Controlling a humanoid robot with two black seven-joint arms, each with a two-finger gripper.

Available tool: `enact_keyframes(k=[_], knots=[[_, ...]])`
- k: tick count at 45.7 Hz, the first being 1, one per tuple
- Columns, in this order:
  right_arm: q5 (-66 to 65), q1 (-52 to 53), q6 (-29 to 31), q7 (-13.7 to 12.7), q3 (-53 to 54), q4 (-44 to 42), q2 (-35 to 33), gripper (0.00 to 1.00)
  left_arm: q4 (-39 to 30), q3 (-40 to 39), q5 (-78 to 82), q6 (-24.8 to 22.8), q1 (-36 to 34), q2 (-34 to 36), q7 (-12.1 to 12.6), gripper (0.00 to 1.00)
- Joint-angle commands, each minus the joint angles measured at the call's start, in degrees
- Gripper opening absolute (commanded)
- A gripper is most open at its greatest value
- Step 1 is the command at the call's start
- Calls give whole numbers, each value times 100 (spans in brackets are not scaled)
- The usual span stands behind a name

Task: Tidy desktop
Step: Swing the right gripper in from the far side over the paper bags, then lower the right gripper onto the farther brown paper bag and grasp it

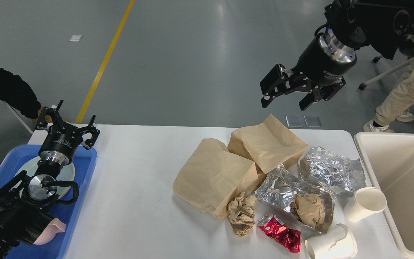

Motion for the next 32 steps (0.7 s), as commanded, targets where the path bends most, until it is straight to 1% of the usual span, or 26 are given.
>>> enact_keyframes(k=[1, 11, 15, 17, 21, 23, 25, 32], knots=[[-153, 170, -1, 0, -345, -29, 91, 100, 0, 0, 0, 0, 0, 0, 0, 96], [-294, 197, -1, 0, -319, 6, 135, 100, 0, 0, 0, 0, 0, 0, 0, 96], [-180, 13, -8, -9, -267, -169, 188, 100, 0, 0, 0, 0, 0, 0, 0, 96], [-145, -293, -366, -18, -232, -475, 197, 100, 0, 0, 0, 0, 0, 0, 0, 96], [31, -1216, -1885, -97, -143, -1126, 302, 100, 0, 0, 0, 0, 0, 0, 0, 96], [32, -1568, -2624, -176, -126, -1207, 364, 100, 0, 0, 0, 0, 0, 0, 0, 96], [-3, -1858, -3248, -342, -82, -1198, 355, 100, 0, 0, 0, 0, 0, 0, 0, 96], [-30, -2667, -3901, -1159, 208, -1277, 337, 100, 0, 0, 0, 0, 0, 0, 0, 96]])
